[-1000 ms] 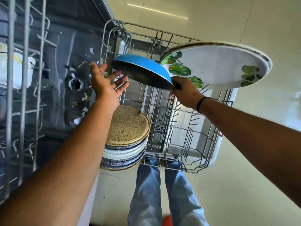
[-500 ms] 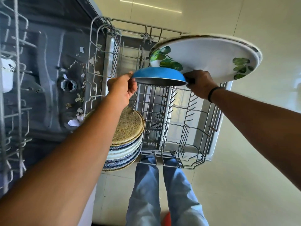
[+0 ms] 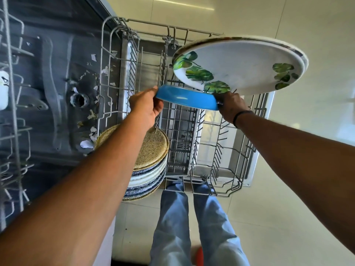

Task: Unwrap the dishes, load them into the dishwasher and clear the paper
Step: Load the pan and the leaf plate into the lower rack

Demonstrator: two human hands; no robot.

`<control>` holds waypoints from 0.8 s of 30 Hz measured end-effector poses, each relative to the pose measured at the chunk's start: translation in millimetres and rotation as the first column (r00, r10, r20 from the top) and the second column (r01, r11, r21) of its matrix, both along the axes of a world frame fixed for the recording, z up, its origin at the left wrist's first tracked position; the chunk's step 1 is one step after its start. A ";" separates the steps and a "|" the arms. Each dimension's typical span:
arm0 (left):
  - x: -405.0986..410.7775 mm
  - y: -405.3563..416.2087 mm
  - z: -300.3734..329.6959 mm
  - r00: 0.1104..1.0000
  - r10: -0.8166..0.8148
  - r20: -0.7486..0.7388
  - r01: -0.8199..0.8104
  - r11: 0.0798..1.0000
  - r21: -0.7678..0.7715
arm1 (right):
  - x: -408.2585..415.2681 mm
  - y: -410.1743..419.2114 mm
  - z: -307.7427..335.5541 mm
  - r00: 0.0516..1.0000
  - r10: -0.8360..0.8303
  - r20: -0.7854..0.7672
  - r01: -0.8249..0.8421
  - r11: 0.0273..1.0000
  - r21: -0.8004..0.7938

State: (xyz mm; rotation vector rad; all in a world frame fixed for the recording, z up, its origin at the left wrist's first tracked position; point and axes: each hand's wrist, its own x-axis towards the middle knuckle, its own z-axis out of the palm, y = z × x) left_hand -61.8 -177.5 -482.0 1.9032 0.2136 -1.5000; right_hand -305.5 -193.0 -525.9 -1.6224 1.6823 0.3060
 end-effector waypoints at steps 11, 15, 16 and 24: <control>-13.8 9.3 -4.6 0.999 0.032 0.025 -0.030 0.997 -0.073 | -12.9 -3.5 -3.4 0.999 0.010 0.045 -0.010 1.000 0.009; -14.4 14.2 -5.9 0.999 0.043 0.012 -0.042 0.996 -0.083 | -25.1 0.6 1.2 0.998 0.039 0.054 -0.035 0.997 -0.066; -15.2 15.3 -5.8 0.999 0.044 0.009 -0.043 0.996 -0.081 | -28.5 2.6 1.4 0.998 0.039 0.056 -0.035 0.996 -0.078; -20.4 19.7 -4.3 0.999 0.044 -0.004 -0.044 0.997 -0.070 | -34.1 13.3 4.8 0.998 0.005 0.056 -0.002 0.999 -0.046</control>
